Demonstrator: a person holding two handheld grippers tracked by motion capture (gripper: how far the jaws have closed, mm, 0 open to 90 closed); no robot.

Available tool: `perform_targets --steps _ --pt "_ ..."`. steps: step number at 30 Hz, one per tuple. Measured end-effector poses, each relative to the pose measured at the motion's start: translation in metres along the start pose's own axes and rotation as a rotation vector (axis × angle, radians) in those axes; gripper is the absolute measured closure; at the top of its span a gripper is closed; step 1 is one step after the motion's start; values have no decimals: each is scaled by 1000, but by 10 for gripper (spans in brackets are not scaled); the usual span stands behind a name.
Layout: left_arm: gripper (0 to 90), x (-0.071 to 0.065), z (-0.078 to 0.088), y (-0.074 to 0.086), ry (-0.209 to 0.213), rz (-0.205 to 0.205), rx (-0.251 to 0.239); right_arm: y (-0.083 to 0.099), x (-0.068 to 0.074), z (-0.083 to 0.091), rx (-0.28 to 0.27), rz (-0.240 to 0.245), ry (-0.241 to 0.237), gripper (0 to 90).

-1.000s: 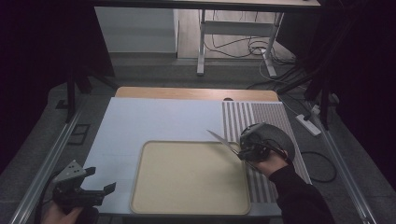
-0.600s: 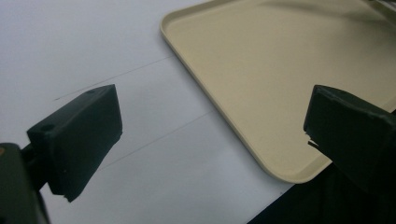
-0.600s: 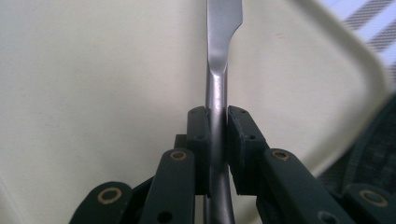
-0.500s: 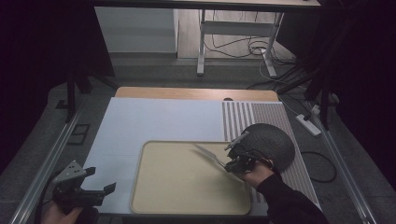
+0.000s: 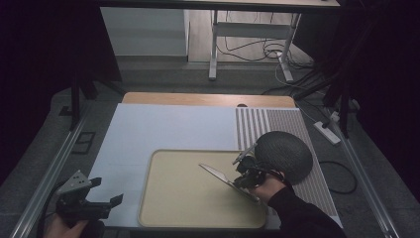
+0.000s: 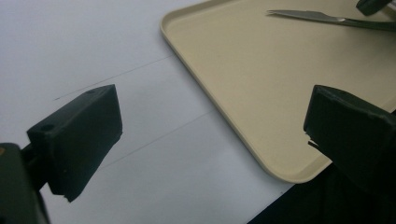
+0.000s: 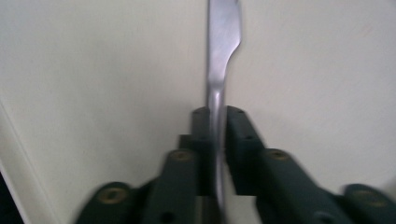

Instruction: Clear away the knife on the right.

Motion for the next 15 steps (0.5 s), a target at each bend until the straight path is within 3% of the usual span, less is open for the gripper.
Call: perform_targets --steps 3,6,10,15 --pt "39 0 0 0 -2 -1 2 -17 3 2 -47 42 -18 900" --pt "39 0 -1 0 -3 1 3 -35 6 -9 -54 81 -25 900" --pt "39 0 -1 0 -3 0 3 -50 6 -31 -35 91 -59 900" --pt "39 0 0 0 -1 -3 3 -58 1 -49 7 144 -21 900"
Point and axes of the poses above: each handheld gripper's, and its own axes: z roughly backward along the jaws, y roughly out of its underside, x roughly to its left, the point moved 9 cm from there along -z, roughly forward along the jaws, and after that the axes turned 14 degrees about z, right-handed, at the moved point
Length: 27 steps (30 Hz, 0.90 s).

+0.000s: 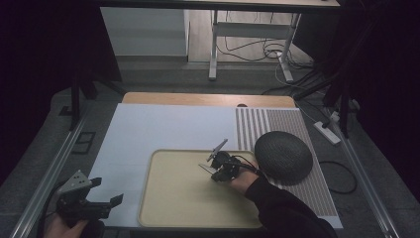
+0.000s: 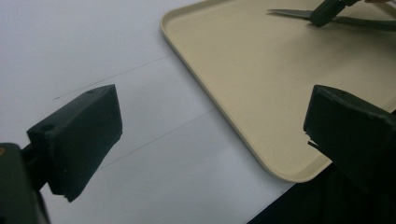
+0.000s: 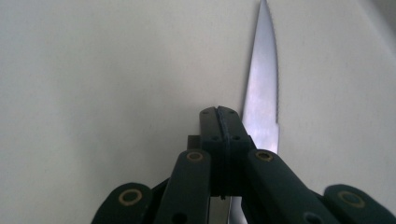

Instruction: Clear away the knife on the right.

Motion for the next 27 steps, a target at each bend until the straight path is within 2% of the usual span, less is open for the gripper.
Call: perform_targets --steps 3,11,18,21,27 --pt "39 0 0 0 0 -3 -1 1 -4 1 11 0 26 900" --pt "39 -1 0 0 -2 -7 1 23 -20 11 59 -39 70 900" --pt "40 -1 0 0 -3 -8 0 36 -25 18 76 -67 81 900" --pt "40 -1 0 0 -3 -6 1 41 -24 20 66 -89 60 900" --pt "40 -1 0 0 -3 -7 1 49 -21 24 70 -103 48 900"
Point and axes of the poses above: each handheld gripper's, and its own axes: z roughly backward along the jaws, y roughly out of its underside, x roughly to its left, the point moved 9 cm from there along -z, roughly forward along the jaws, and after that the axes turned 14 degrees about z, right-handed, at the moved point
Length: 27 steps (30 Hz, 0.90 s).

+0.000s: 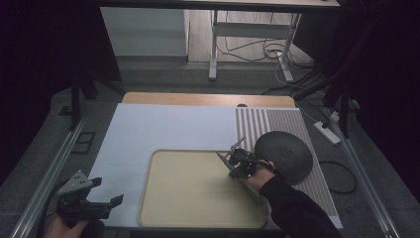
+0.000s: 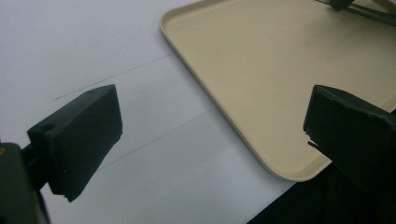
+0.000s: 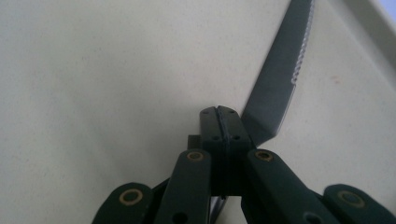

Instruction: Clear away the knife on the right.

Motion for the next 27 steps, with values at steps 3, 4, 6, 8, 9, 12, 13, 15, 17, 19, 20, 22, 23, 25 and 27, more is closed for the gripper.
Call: perform_targets --steps 3,4,6,8,9,12,13,15,17,19,20,22,23,25,27 --pt "40 0 0 0 0 1 0 3 1 1 -5 -12 -10 900" --pt "40 0 0 0 0 1 0 4 1 2 -5 -8 -14 900" --pt "40 0 0 0 0 1 1 6 2 2 -6 -10 -18 900" --pt "40 0 0 0 0 1 1 7 3 3 -6 -12 -17 900" --pt "40 0 0 0 0 1 1 8 3 3 -5 -12 -18 900" --pt "40 0 0 0 0 1 1 9 4 4 -5 -16 -23 900" --pt "40 1 0 0 -1 1 3 9 4 4 -5 -15 -22 900" --pt "41 0 0 0 0 1 3 8 3 3 -3 -20 -24 900" --pt "41 0 0 0 0 1 3 3 -2 1 -7 -10 -5 900" --pt "41 0 -1 0 -1 -2 5 -6 -9 -3 -9 3 23 900" --pt "42 0 -1 0 -4 -6 7 -11 -13 -5 -19 6 36 900" --pt "42 0 -1 0 -4 -8 9 -21 -21 -10 -35 9 60 900" --pt "42 0 -1 0 -3 -7 7 -23 -23 -10 -34 -2 59 900" --pt "42 0 0 0 1 0 3 -23 -23 -10 -26 -18 58 900" --pt "42 1 0 0 0 -1 4 -19 -21 -8 -16 -30 44 900"
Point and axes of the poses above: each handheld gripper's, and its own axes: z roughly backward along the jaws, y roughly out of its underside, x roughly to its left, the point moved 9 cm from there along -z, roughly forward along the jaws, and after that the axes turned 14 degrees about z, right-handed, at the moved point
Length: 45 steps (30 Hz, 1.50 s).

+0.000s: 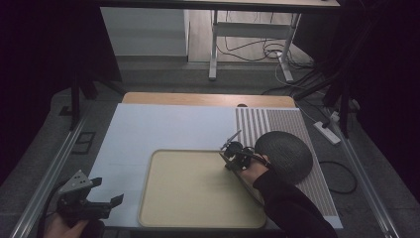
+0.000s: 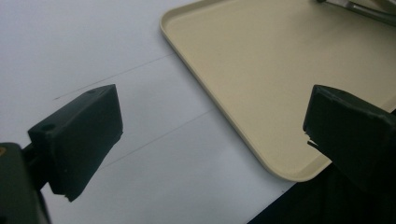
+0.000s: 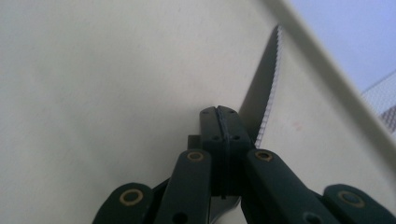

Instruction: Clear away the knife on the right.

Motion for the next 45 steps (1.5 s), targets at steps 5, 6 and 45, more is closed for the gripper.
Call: perform_targets --steps 5,6,45 --pt "42 -1 -1 0 -2 -6 0 14 1 8 15 -43 -22 900" --pt "42 -1 -1 0 -2 -5 0 16 2 9 11 -50 -32 900" --pt "42 -1 0 0 1 -1 -2 51 -17 59 -135 -169 76 298"
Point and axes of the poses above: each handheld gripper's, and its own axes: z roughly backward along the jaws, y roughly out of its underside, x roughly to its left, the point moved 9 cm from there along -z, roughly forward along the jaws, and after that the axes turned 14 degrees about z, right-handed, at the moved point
